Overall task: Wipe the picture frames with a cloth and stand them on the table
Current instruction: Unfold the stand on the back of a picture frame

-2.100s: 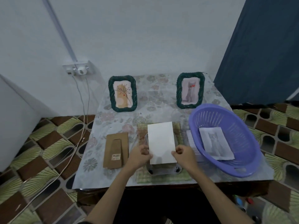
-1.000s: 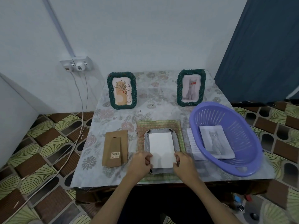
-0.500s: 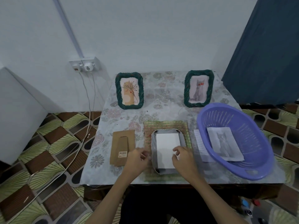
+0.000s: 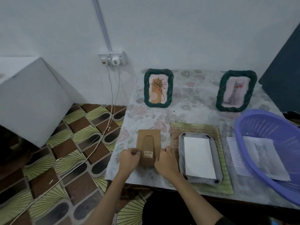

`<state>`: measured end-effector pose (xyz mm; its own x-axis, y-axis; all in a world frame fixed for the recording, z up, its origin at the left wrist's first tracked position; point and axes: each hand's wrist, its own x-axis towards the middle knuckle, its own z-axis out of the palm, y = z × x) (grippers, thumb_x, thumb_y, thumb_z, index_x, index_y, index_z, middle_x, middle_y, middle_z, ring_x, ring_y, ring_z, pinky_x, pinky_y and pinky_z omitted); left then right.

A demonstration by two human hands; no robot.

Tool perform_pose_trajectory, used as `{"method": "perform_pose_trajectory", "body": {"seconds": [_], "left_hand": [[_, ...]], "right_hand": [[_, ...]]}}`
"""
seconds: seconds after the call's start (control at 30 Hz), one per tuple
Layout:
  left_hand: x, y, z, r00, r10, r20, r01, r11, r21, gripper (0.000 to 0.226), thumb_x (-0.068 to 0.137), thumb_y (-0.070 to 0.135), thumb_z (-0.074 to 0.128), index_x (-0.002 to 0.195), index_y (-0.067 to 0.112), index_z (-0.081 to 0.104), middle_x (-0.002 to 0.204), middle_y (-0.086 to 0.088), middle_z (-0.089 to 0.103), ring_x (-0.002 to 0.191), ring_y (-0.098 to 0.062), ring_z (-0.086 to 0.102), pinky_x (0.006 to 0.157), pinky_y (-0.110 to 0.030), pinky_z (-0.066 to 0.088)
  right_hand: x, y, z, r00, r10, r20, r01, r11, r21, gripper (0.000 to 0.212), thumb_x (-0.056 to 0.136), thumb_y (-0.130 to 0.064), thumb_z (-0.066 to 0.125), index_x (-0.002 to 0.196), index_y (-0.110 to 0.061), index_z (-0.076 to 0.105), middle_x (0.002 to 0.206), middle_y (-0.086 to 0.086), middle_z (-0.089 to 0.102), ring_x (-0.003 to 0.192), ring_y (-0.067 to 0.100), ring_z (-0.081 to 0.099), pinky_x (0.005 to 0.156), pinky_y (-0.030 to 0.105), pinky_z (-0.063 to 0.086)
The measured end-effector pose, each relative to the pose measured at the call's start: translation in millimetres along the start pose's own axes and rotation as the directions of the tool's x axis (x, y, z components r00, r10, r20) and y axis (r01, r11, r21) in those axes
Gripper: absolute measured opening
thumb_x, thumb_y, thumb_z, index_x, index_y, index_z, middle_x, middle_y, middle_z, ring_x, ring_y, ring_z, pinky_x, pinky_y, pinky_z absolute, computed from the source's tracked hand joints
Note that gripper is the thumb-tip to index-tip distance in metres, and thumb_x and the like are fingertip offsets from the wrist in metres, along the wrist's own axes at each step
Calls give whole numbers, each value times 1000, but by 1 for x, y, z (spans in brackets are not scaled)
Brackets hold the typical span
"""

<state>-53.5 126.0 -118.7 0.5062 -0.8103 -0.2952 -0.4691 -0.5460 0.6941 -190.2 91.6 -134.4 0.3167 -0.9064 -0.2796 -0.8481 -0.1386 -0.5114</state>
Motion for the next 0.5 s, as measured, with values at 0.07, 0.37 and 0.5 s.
{"method": "perform_pose_trajectory", "body": {"seconds": [0.07,0.37,0.5], "left_hand": [[2,-2,0,995,-97,7,98,989,-107,26,90,12,58,114,4,64,105,-7,63,93,-17,54,76,-24,40],[-6,10,0,965,-255,67,253,823,-508,24,85,-10,56,102,6,61,81,-3,61,74,-11,57,50,-14,47],[-15,35,12,987,-128,97,161,816,-555,24,84,-12,54,100,4,61,79,-5,62,73,-15,59,59,-21,52]], "right_hand": [[2,-5,4,999,52,-12,-51,993,105,3,87,-10,43,89,-8,44,118,14,42,112,33,41,87,33,38],[-6,-3,-18,973,189,-135,-109,885,453,12,77,0,55,88,-2,57,85,12,59,75,25,56,57,26,41],[-19,22,-42,944,242,-224,-96,852,515,12,79,-5,61,88,-9,55,86,9,57,77,22,55,65,27,43]]}}
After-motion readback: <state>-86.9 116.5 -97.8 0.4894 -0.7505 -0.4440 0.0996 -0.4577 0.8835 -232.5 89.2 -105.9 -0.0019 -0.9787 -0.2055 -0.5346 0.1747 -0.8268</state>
